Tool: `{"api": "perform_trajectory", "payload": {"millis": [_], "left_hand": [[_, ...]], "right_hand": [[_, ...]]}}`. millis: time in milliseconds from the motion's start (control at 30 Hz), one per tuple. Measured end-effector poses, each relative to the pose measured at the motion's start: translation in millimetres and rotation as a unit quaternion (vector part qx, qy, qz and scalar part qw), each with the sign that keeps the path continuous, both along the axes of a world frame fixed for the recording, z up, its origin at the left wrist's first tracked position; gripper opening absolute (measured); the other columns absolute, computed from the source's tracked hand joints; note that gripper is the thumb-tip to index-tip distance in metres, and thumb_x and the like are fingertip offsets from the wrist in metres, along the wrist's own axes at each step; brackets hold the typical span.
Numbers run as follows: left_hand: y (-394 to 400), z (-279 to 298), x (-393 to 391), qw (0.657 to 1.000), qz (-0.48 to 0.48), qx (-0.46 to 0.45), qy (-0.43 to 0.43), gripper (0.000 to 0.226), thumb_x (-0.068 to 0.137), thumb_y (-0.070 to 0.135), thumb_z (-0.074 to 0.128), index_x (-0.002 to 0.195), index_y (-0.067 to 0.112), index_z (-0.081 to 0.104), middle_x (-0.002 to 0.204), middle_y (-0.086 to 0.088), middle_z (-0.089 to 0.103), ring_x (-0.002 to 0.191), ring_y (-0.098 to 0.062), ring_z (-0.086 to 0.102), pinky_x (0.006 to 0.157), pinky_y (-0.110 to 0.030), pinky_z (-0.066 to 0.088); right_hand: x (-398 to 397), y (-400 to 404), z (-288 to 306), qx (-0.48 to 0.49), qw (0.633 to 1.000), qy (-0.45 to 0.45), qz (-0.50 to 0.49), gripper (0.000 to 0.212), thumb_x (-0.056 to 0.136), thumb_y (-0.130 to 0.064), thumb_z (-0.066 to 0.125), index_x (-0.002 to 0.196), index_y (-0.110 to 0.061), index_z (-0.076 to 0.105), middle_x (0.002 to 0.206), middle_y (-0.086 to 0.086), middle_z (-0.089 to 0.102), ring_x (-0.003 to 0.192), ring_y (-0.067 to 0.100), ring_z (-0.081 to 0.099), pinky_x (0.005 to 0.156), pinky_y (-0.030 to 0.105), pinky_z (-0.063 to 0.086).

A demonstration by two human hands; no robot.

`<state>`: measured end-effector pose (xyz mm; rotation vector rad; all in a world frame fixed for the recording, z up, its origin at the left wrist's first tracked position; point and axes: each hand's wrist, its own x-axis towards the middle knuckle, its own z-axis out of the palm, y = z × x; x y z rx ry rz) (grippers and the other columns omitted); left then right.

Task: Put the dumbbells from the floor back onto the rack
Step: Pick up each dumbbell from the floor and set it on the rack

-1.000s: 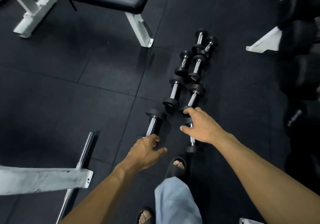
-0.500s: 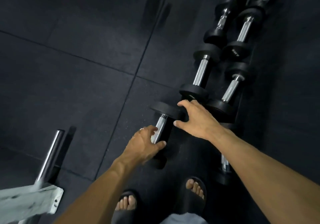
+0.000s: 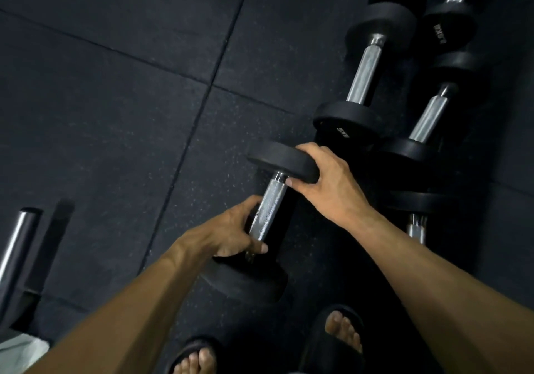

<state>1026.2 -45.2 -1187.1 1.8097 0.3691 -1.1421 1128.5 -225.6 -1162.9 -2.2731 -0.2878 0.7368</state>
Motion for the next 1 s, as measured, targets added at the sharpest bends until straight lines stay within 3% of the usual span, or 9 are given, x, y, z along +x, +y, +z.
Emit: {"api": "perform_trajectory", "payload": {"millis": [167, 333, 433, 567, 767, 833, 933, 1000], "left_hand": [[-13, 7, -4, 1.000, 0.010, 0.027, 0.001, 0.084, 0.076, 0.016, 0.079, 0.139, 0.043, 0.030, 0.116, 0.005, 0.059, 0.104, -0.015, 0.059, 0.094, -0.036, 0.051], [-31, 42, -9, 1.000, 0.000, 0.019, 0.019, 0.082, 0.079, 0.013, 0.077, 0.141, 0.040, 0.031, 0.108, 0.003, 0.059, 0.095, -0.011, 0.058, 0.084, -0.027, 0.050], [-46, 80, -10, 0.999, -0.015, 0.021, 0.019, 0.080, 0.078, 0.011, 0.077, 0.139, 0.037, 0.033, 0.109, 0.001, 0.061, 0.093, -0.013, 0.060, 0.082, -0.029, 0.052], [-61, 146, -7, 0.999, -0.040, 0.021, 0.010, 0.080, 0.076, 0.013, 0.079, 0.136, 0.039, 0.033, 0.108, -0.003, 0.063, 0.094, -0.021, 0.064, 0.085, -0.040, 0.057], [-88, 280, -2, 0.994, -0.097, 0.003, -0.047, 0.076, 0.074, 0.014, 0.079, 0.132, 0.038, 0.037, 0.110, -0.001, 0.064, 0.098, -0.021, 0.063, 0.091, -0.044, 0.054], [-99, 329, -4, 0.988, -0.130, -0.002, -0.078, 0.073, 0.074, 0.013, 0.078, 0.132, 0.034, 0.038, 0.104, 0.001, 0.064, 0.091, -0.016, 0.062, 0.088, -0.038, 0.054], [-122, 414, -9, 0.976, -0.180, -0.010, -0.119, 0.070, 0.078, 0.010, 0.076, 0.132, 0.032, 0.038, 0.088, 0.008, 0.057, 0.076, -0.006, 0.055, 0.068, -0.020, 0.049], [-134, 449, -13, 0.970, -0.203, -0.012, -0.130, 0.072, 0.078, 0.009, 0.076, 0.134, 0.032, 0.038, 0.087, 0.008, 0.056, 0.075, -0.005, 0.055, 0.067, -0.020, 0.048]], "right_hand": [[-8, -9, -2, 0.033, 0.999, -0.002, -0.027, 0.042, 0.079, -0.020, 0.080, 0.114, -0.031, 0.059, 0.107, -0.009, 0.059, 0.100, 0.007, 0.061, 0.089, 0.033, 0.055], [-17, -31, 29, 0.022, 0.999, 0.009, -0.041, 0.042, 0.079, -0.021, 0.080, 0.114, -0.030, 0.059, 0.106, -0.009, 0.061, 0.100, 0.006, 0.061, 0.091, 0.031, 0.053], [-23, -44, 67, 0.014, 0.998, 0.005, -0.055, 0.043, 0.078, -0.022, 0.080, 0.115, -0.031, 0.059, 0.107, -0.008, 0.062, 0.101, 0.009, 0.061, 0.092, 0.035, 0.052], [-31, -66, 137, 0.021, 0.997, -0.006, -0.077, 0.047, 0.079, -0.024, 0.078, 0.120, -0.032, 0.057, 0.113, -0.008, 0.062, 0.108, 0.013, 0.060, 0.096, 0.039, 0.051], [-51, -106, 280, 0.026, 0.990, -0.054, -0.131, 0.046, 0.079, -0.023, 0.078, 0.118, -0.034, 0.057, 0.109, -0.007, 0.060, 0.103, 0.013, 0.060, 0.092, 0.039, 0.053], [-62, -121, 333, 0.031, 0.985, -0.072, -0.151, 0.045, 0.079, -0.022, 0.079, 0.118, -0.032, 0.058, 0.108, -0.006, 0.060, 0.100, 0.013, 0.061, 0.090, 0.039, 0.053], [-87, -150, 415, 0.031, 0.976, -0.100, -0.189, 0.047, 0.080, -0.022, 0.078, 0.121, -0.031, 0.058, 0.109, -0.006, 0.061, 0.100, 0.014, 0.061, 0.091, 0.039, 0.053], [-101, -163, 451, 0.035, 0.972, -0.110, -0.204, 0.048, 0.080, -0.023, 0.077, 0.122, -0.032, 0.057, 0.110, -0.006, 0.061, 0.101, 0.013, 0.061, 0.091, 0.038, 0.053]]}}
